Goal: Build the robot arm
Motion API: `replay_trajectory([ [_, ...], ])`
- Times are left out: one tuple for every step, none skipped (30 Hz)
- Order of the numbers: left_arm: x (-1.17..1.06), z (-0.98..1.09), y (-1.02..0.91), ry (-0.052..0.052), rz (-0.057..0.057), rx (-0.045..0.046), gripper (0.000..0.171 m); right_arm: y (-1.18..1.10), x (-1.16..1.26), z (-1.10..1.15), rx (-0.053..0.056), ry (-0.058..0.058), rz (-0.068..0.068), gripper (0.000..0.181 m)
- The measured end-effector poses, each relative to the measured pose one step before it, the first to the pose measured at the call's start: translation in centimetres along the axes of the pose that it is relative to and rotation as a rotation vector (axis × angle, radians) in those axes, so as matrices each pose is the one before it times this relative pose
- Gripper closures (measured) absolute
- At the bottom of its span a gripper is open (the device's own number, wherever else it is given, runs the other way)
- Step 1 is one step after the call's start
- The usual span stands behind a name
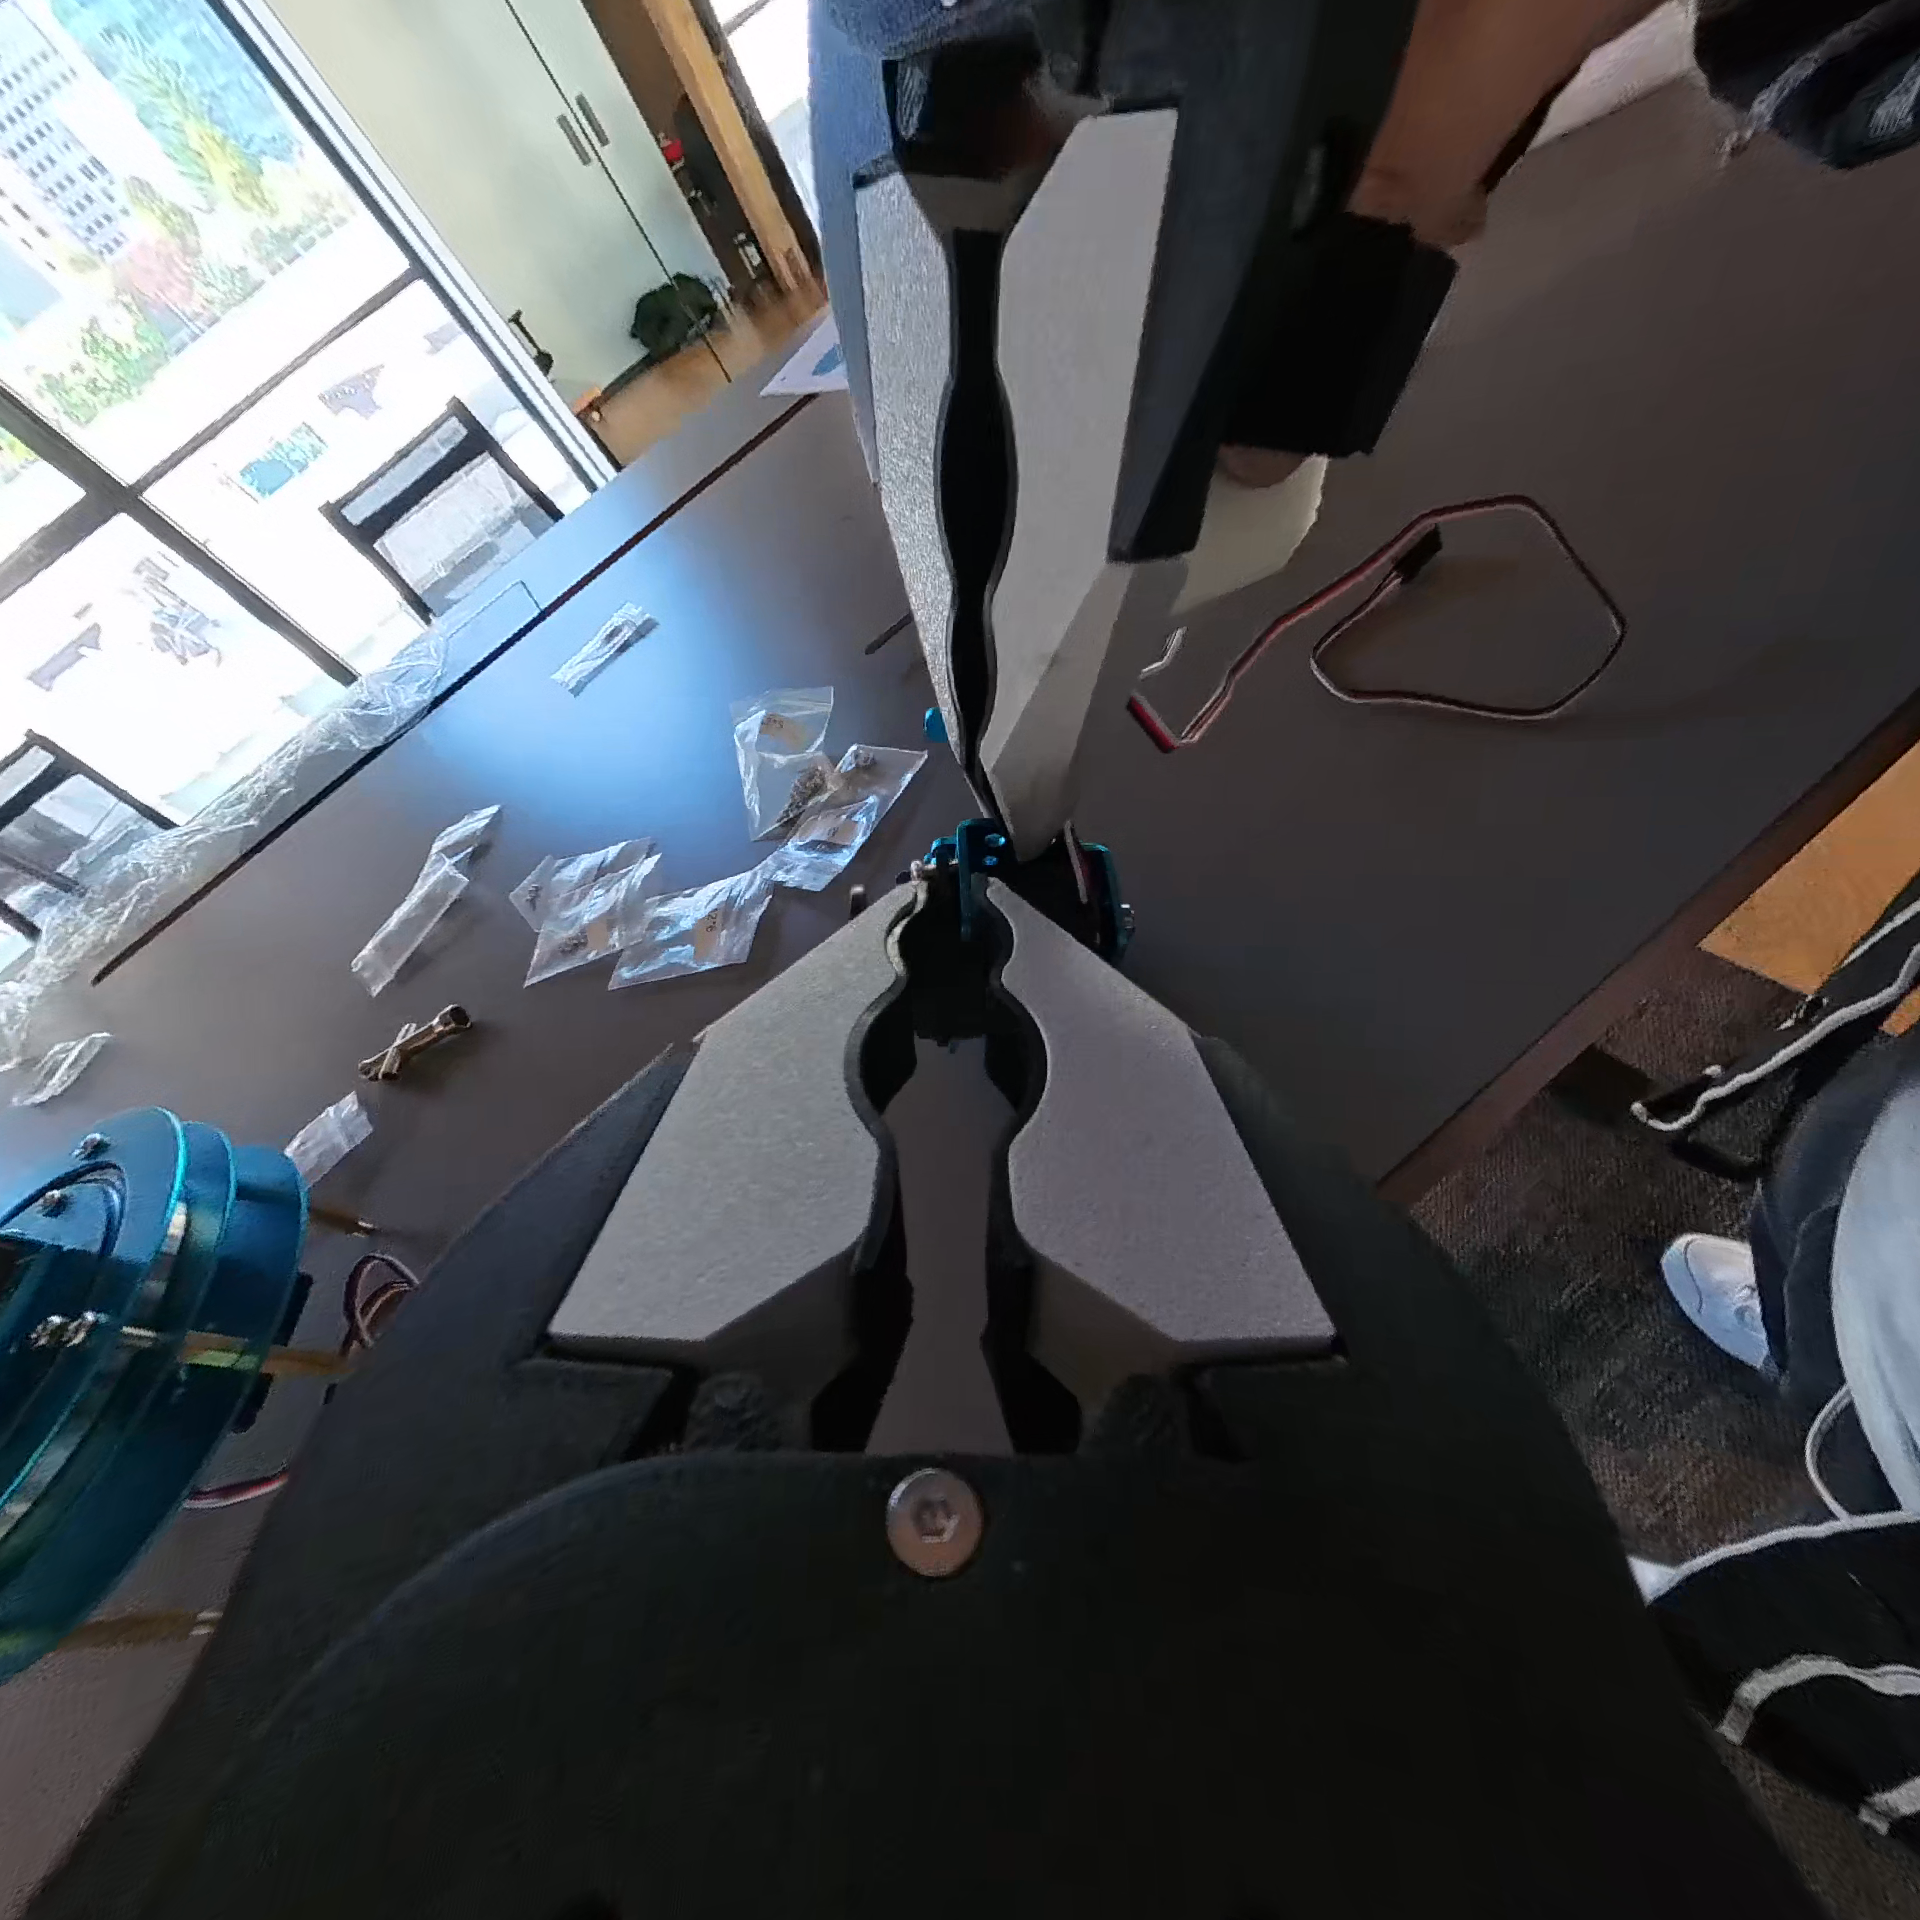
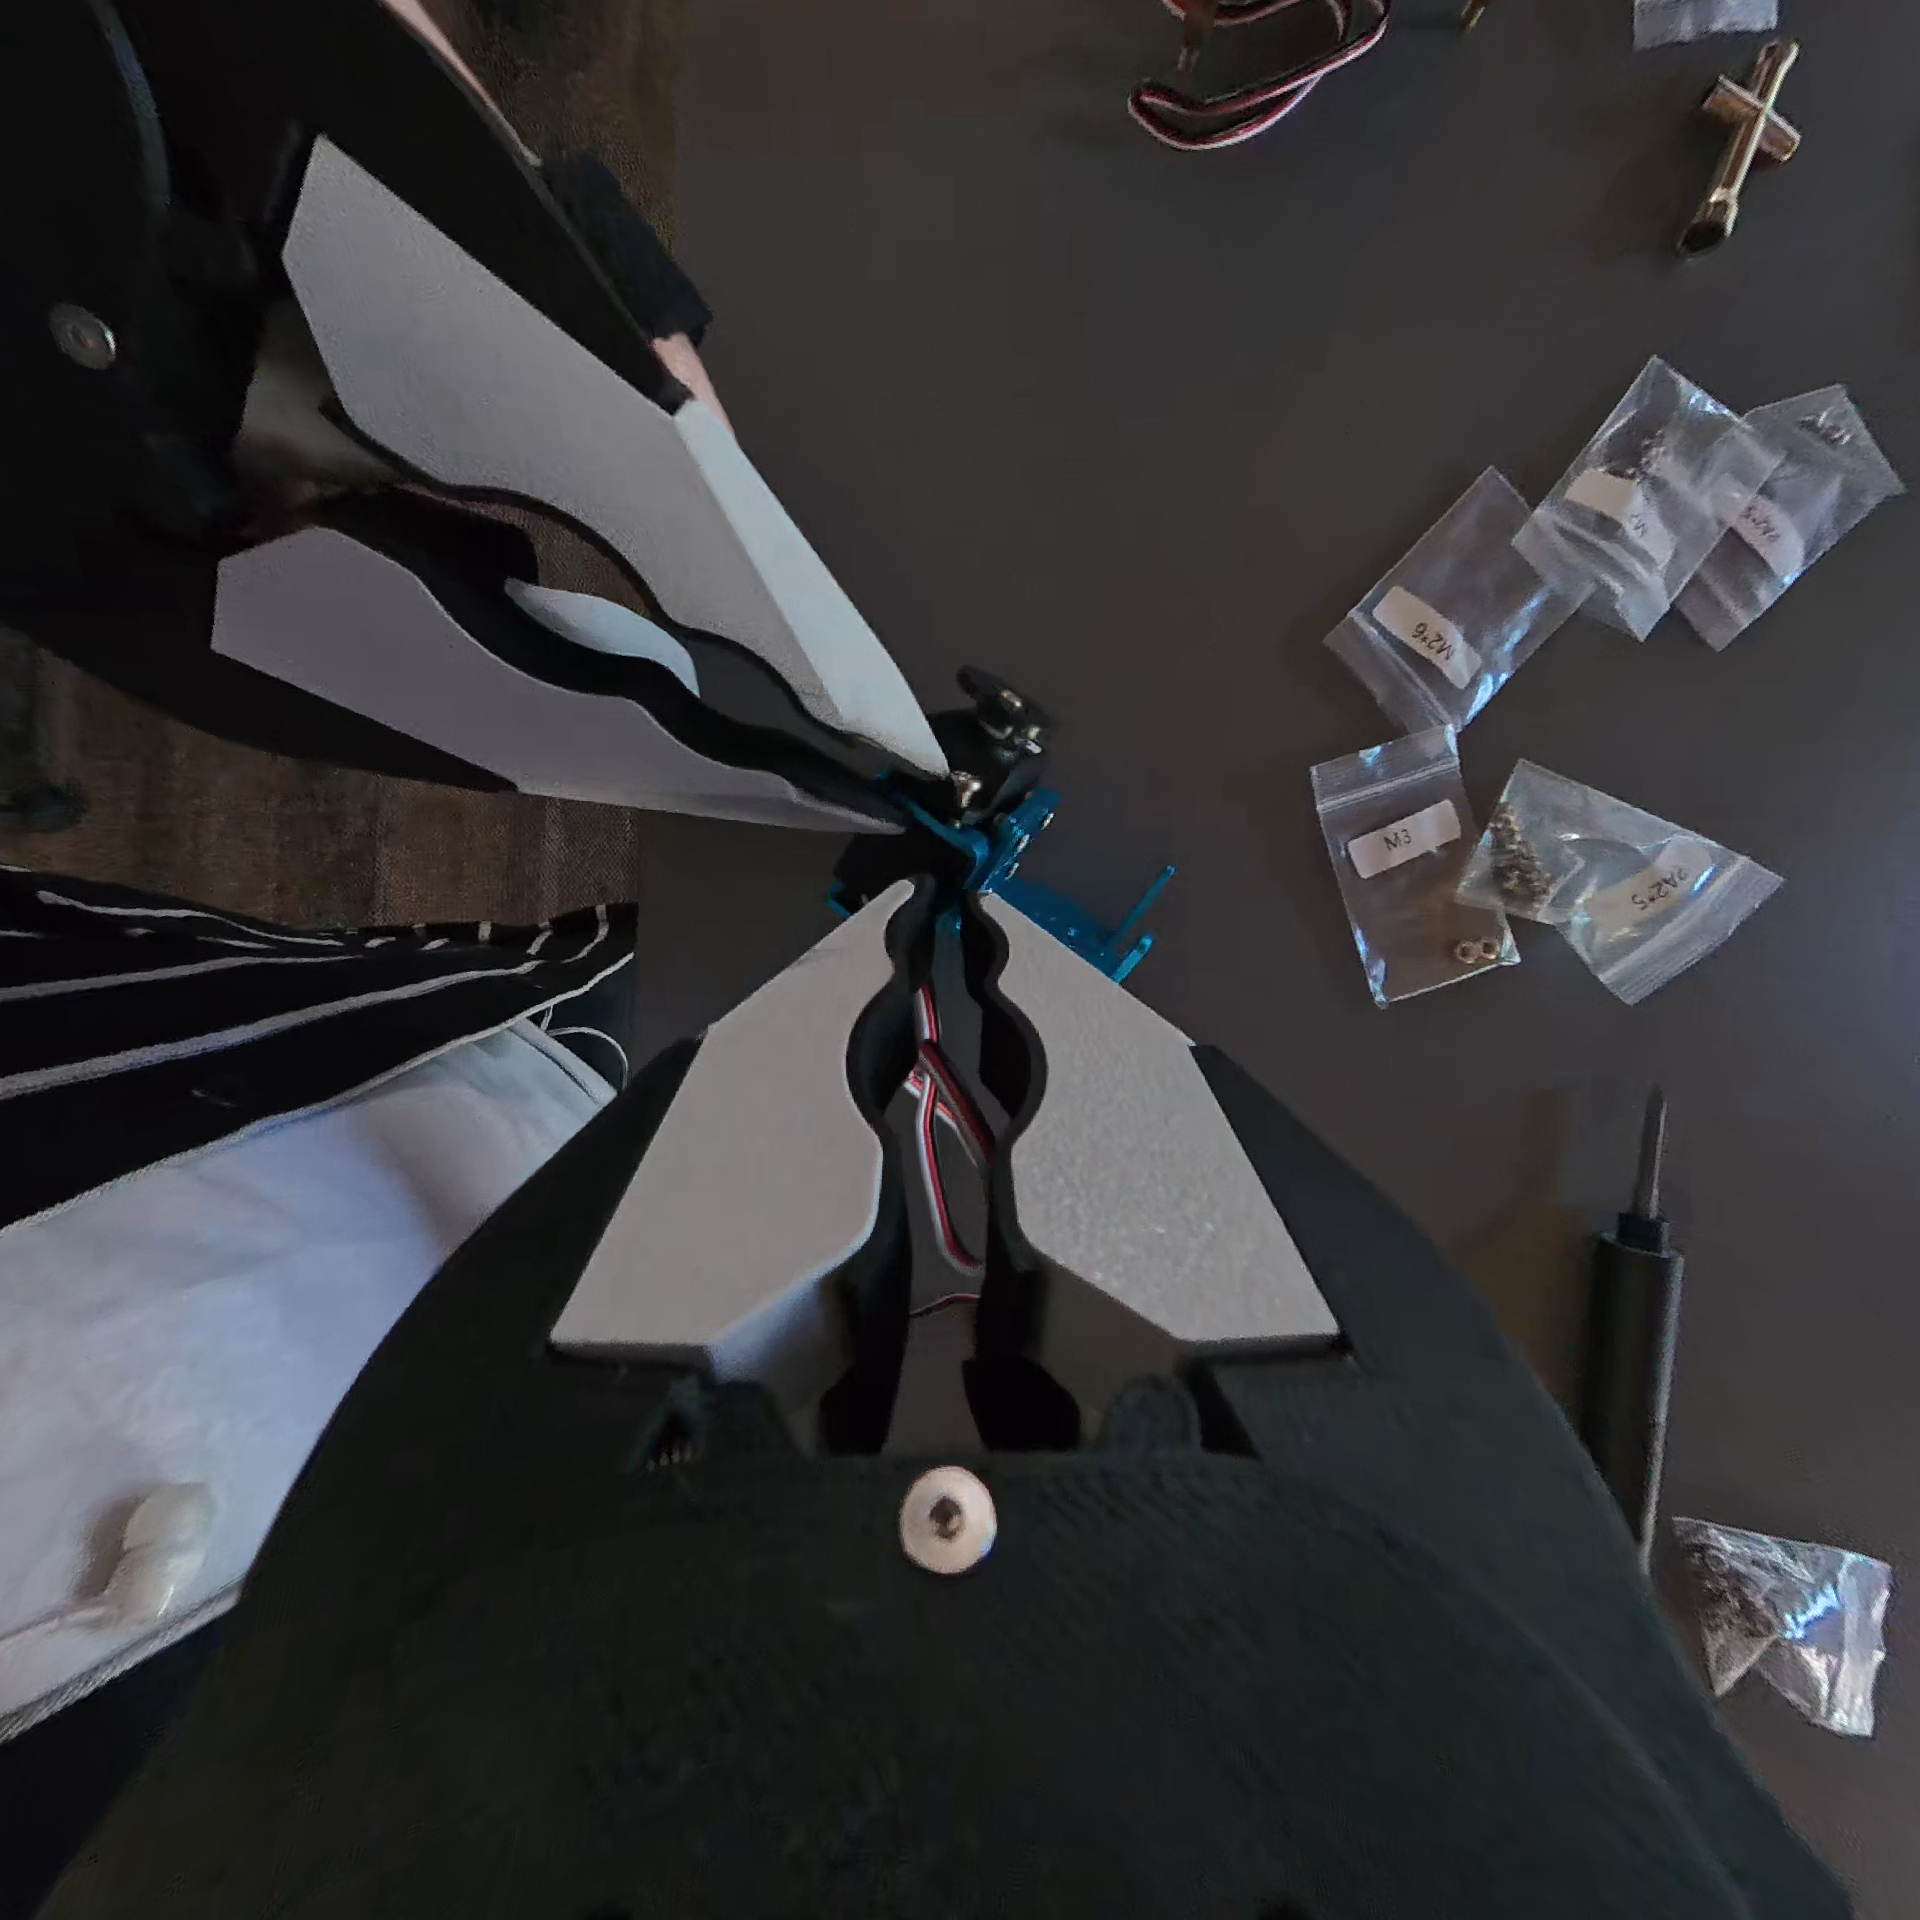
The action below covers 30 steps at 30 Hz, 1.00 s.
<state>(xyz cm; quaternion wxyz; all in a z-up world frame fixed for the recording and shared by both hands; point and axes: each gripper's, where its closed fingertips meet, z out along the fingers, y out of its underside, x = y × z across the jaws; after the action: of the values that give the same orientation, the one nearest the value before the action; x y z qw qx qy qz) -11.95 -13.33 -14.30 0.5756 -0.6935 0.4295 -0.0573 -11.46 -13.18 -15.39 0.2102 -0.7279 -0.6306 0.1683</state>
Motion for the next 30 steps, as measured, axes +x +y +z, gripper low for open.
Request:
replay_trajectory([
  [-0.101,0.032,0.010,0.0006,-0.0114,0.00824,0.167,-0.073,0.078,0.017,0.0017,0.0044,-0.0090,0.178],
  [-0.120,0.062,0.046,-0.0006,-0.0142,0.00161,0.167,-0.097,0.090,0.013,0.0055,0.0071,-0.0044,0.178],
  [-0.090,0.082,0.060,-0.0007,-0.0137,-0.00407,0.167,-0.028,0.125,0.034,0.0024,0.0095,-0.0048,0.177],
  [-0.044,0.073,0.033,-0.0019,-0.0076,-0.00364,0.167,-0.016,0.121,0.038,0.0025,0.0099,-0.0019,0.177],
  [-0.002,0.051,-0.009,-0.0034,-0.0012,0.00070,0.167,0.020,0.103,0.024,0.0007,0.0065,0.0028,0.178],
  [0.013,0.005,0.001,-0.0042,0.0003,0.00099,0.167,0.034,0.044,-0.006,0.0011,0.0006,0.0060,0.178],
  [-0.007,-0.014,0.016,-0.0048,-0.0039,-0.00221,0.167,-0.008,0.010,-0.006,0.0036,-0.0031,0.0081,0.178],
  [-0.014,-0.007,0.018,-0.0052,-0.0089,-0.00420,0.167,-0.015,-0.013,0.005,0.0052,-0.0037,0.0075,0.178],
  [-0.009,-0.016,0.025,-0.0055,-0.0083,-0.00508,0.167,-0.008,0.003,0.001,0.0042,-0.0023,0.0065,0.178],
  [-0.020,-0.015,0.017,-0.0081,-0.0033,-0.00459,0.166,0.005,0.004,-0.004,0.0021,-0.0018,0.0054,0.178],
  [-0.111,0.009,0.004,-0.0151,0.0016,-0.00382,0.161,0.017,0.001,0.001,-0.0003,0.0007,0.0016,0.178],
  [-0.177,0.041,0.038,-0.0179,0.0021,-0.00709,0.157,0.048,0.038,-0.006,-0.0021,0.0050,-0.0041,0.178],
  [-0.086,0.043,0.013,-0.0120,-0.0008,-0.00856,0.157,0.014,0.008,-0.005,0.0019,0.0041,-0.0035,0.178],
  [0.080,0.062,-0.059,-0.0022,0.0007,-0.00451,0.155,0.018,-0.032,0.000,0.0003,-0.0011,0.0029,0.178],
  [0.145,0.096,-0.078,0.0018,0.0073,-0.00205,0.154,0.000,-0.035,0.000,0.0013,-0.0038,0.0052,0.178],
  [0.104,0.122,-0.082,-0.0003,0.0144,0.00078,0.153,-0.009,-0.103,0.014,0.0024,-0.0091,0.0030,0.179],
  [0.087,0.115,-0.145,-0.0001,0.0201,0.00648,0.156,-0.028,-0.147,0.009,0.0037,-0.0104,0.0010,0.179],
  [0.114,0.113,-0.105,0.0023,0.0246,0.00676,0.159,0.035,0.105,-0.023,-0.0005,0.0058,-0.0055,0.179],
  [0.045,0.124,-0.008,0.0002,0.0200,0.00162,0.160,0.047,0.043,-0.003,-0.0023,0.0017,-0.0070,0.179],
  [-0.059,0.102,0.021,0.0007,0.0061,-0.00410,0.160,0.050,0.067,0.003,-0.0037,0.0001,0.0047,0.179],
  [-0.108,0.093,0.044,0.0044,-0.0078,-0.00908,0.161,-0.029,0.069,-0.014,0.0016,-0.0014,0.0136,0.179],
  [-0.111,0.077,0.048,0.0061,-0.0132,-0.00943,0.161,-0.071,0.041,-0.019,0.0043,-0.0040,0.0187,0.179],
  [-0.057,0.050,-0.007,0.0072,-0.0129,-0.00483,0.162,-0.043,0.041,-0.017,0.0045,-0.0039,0.0138,0.179],
  [0.029,0.034,-0.036,0.0071,-0.0081,0.00116,0.162,0.026,-0.010,-0.004,-0.0012,-0.0048,0.0094,0.178],
  [0.105,0.026,-0.077,0.0076,0.0007,0.00694,0.162,0.042,-0.045,-0.006,-0.0049,-0.0041,0.0029,0.179],
  [0.164,0.019,-0.090,0.0079,0.0099,0.01060,0.162,0.059,-0.051,-0.008,-0.0074,0.0008,-0.0119,0.179],
  [0.104,0.005,-0.058,0.0031,0.0190,0.01135,0.162,0.023,-0.006,-0.018,-0.0054,0.0113,-0.0345,0.179],
  [0.001,0.035,-0.029,-0.0035,0.0208,0.01024,0.161,0.036,0.019,-0.002,-0.0047,0.0213,-0.0592,0.179],
  [-0.088,0.091,0.001,-0.0063,0.0070,0.00602,0.161,-0.026,0.148,-0.007,0.0014,0.0308,-0.0433,0.179],
  [-0.117,0.097,0.030,-0.0023,-0.0112,0.00203,0.161,-0.025,0.127,0.027,-0.0001,0.0211,-0.0188,0.179],
])
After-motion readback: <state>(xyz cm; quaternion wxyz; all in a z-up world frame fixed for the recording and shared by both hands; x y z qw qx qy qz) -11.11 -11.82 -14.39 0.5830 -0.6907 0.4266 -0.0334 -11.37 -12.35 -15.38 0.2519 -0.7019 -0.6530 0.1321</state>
